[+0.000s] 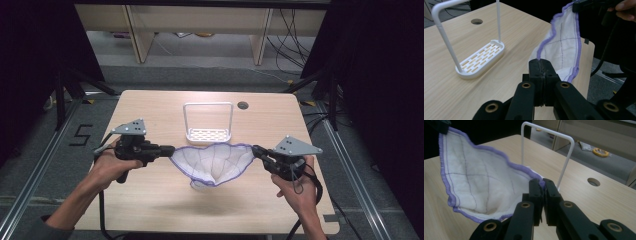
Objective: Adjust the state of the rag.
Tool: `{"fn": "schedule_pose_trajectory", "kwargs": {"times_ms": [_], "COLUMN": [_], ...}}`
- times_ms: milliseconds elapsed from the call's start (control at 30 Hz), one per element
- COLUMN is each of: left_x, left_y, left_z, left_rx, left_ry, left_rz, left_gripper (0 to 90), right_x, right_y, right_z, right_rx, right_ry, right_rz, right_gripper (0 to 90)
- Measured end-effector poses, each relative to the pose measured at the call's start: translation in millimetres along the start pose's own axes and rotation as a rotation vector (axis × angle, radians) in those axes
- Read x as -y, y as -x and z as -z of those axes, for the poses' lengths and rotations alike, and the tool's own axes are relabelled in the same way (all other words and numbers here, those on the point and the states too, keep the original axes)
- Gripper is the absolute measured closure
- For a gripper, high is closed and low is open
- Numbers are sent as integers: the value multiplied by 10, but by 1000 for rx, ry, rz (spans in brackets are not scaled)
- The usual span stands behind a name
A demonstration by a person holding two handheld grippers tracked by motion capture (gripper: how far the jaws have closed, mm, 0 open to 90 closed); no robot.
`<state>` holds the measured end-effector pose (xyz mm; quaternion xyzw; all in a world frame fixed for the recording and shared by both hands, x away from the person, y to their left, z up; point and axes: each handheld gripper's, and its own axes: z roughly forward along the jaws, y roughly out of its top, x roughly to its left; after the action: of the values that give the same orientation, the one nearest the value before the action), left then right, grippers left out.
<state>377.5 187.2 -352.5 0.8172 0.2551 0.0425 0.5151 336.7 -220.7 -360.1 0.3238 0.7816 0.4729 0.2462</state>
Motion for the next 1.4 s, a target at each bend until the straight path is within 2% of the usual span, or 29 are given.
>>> {"fn": "schedule_pose_trajectory", "kwargs": {"times_ms": [33, 100, 133, 167, 200, 233, 267, 333, 367, 467, 533, 567, 600, 700, 800, 833, 867, 900, 933, 967, 1000, 1033, 1067, 1100, 1133, 1200, 1267, 1333, 1400], "left_x": [-9, -15, -18, -21, -21, -14, -4, 49, 85, 233, 271, 387, 430, 544, 634, 662, 695, 719, 735, 762, 782, 812, 833, 850, 866, 872, 857, 839, 833], "left_y": [-2, -20, -34, -44, -55, -67, -77, -123, -158, -335, -381, -488, -537, -647, -696, -716, -729, -738, -749, -740, -760, -762, -752, -760, -743, -735, -686, -607, -499], "left_z": [44, 114, 147, 170, 180, 175, 158, 67, 8, -207, -257, -409, -464, -594, -710, -748, -797, -835, -854, -903, -918, -951, -983, -983, -1006, -970, -916, -832, -736], "left_rx": [1, 26, 34, 35, 39, 33, 28, 20, 0, -44, -47, -84, -90, -120, -163, -164, -176, -191, -202, -212, -201, -198, -200, -201, -216, -239, -265, -276, -273], "left_ry": [4, 34, 41, 45, 49, 47, 39, 13, -3, -34, -50, -93, -109, -125, -155, -163, -163, -170, -190, -180, -205, -210, -193, -217, -191, -199, -190, -166, -152], "left_rz": [5, 25, 31, 37, 39, 42, 39, 44, 42, 68, 73, 78, 80, 97, 86, 86, 89, 81, 58, 74, 60, 72, 90, 73, 107, 106, 108, 124, 118], "left_gripper": [884, 884, 884, 884, 884, 884, 884, 883, 883, 883, 883, 883, 882, 882, 879, 877, 875, 872, 870, 865, 850, 837, 826, 807, 753, 615, 507, 423, 396], "right_x": [-11, -18, -20, -15, -12, -9, -5, 16, 37, 150, 236, 297, 326, 413, 478, 499, 516, 541, 560, 575, 591, 612, 629, 632, 631, 621, 592, 535, 499], "right_y": [29, 36, 63, 56, 76, 65, 80, 98, 115, 193, 244, 260, 266, 286, 299, 320, 321, 349, 343, 346, 347, 352, 346, 342, 335, 318, 308, 271, 228], "right_z": [0, 13, 3, -14, -31, -37, -67, -141, -192, -427, -589, -705, -765, -946, -1087, -1143, -1189, -1257, -1301, -1336, -1377, -1416, -1453, -1468, -1477, -1455, -1366, -1225, -1070], "right_rx": [-2, -10, -12, -23, -17, -21, -16, -11, -15, -11, 1, 3, -6, 6, 14, 35, 45, 56, 66, 68, 66, 67, 74, 82, 98, 118, 130, 135, 121], "right_ry": [9, -8, 0, -4, 7, -6, -5, -31, -68, -124, -149, -178, -188, -231, -277, -277, -292, -298, -315, -321, -334, -339, -342, -350, -364, -380, -358, -336, -286], "right_rz": [11, -22, -4, -28, -5, -28, -19, -26, -34, -49, -51, -50, -50, -53, -61, -36, -43, -19, -37, -38, -40, -26, -25, -30, -49, -87, -63, -64, -43], "right_gripper": [867, 867, 866, 867, 867, 867, 867, 867, 867, 867, 867, 867, 867, 866, 866, 865, 864, 864, 863, 862, 857, 842, 776, 730, 673, 600, 548, 509, 495]}}
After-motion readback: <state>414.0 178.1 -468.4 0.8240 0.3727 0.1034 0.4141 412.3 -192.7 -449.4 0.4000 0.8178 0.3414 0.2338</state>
